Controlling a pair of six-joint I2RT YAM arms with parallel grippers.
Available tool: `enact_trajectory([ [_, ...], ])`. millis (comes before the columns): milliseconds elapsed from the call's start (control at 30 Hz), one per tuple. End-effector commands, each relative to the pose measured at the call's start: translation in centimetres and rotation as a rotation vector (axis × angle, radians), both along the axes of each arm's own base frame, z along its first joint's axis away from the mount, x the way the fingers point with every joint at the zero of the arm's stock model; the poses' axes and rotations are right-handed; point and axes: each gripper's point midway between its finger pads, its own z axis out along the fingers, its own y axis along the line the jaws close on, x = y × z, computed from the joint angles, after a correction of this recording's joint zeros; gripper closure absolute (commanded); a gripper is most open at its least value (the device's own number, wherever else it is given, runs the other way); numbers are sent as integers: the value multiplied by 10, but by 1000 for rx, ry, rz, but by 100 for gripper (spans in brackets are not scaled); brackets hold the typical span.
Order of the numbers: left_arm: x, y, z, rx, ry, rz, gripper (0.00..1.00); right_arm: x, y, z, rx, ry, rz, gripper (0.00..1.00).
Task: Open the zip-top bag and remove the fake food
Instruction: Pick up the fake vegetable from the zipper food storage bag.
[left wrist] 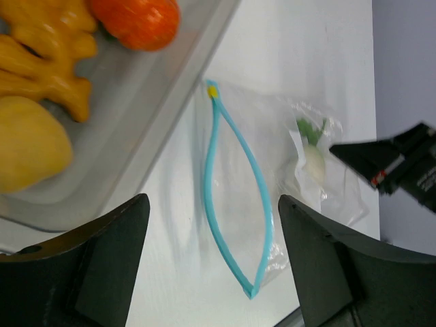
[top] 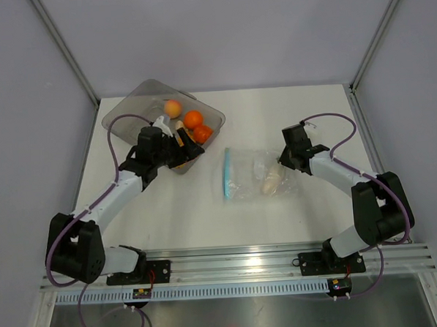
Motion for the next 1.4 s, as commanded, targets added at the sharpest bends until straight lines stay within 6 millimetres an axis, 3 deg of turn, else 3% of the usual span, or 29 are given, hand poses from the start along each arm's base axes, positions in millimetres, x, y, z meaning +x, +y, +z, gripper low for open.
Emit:
enact_trajectory([
  [0, -13, -32, 16, 40, -44, -126, 24, 7, -1, 15, 5, -49, 4, 94],
  [133, -19, -49, 10, 30, -47, -145, 33, 7, -4, 18, -6, -58, -3, 94],
  [233, -29, -64, -6, 0, -30, -180, 42, 7, -7, 17, -18, -55, -14, 96],
  [300, -39, -71, -27, 4, 32, -198, 46, 7, -8, 18, -17, -59, -21, 97],
  [333, -36, -77, -26, -15, 12, -201, 47, 7, -8, 17, -18, -58, -20, 97],
  [367, -48, -78, -46, -41, 70, -207, 48, 7, -8, 17, -18, -56, -21, 97],
  [400, -44, -86, -37, -105, 17, -216, 48, 7, -8, 16, -17, -55, -22, 98],
  [500, -51, -90, -52, -187, 55, -194, 53, 7, -8, 19, -17, -61, -26, 98],
  [633, -55, -99, -58, -172, 63, -186, 55, 7, -8, 19, -13, -66, -26, 98],
  [767, -71, -121, -61, -218, 84, -234, 55, 7, -6, 19, -8, -66, -20, 98],
  [967, -79, -147, -70, -219, 125, -302, 55, 6, -5, 17, -5, -60, -16, 99],
  [1033, -86, -160, -63, -301, 139, -368, 56, 6, -6, 17, -6, -60, -19, 99],
  [1067, -87, -163, -70, -311, 162, -376, 57, 6, -7, 17, -7, -62, -22, 99],
  [1367, -84, -170, -63, -342, 132, -394, 53, 3, -3, 18, 14, -63, -9, 100],
])
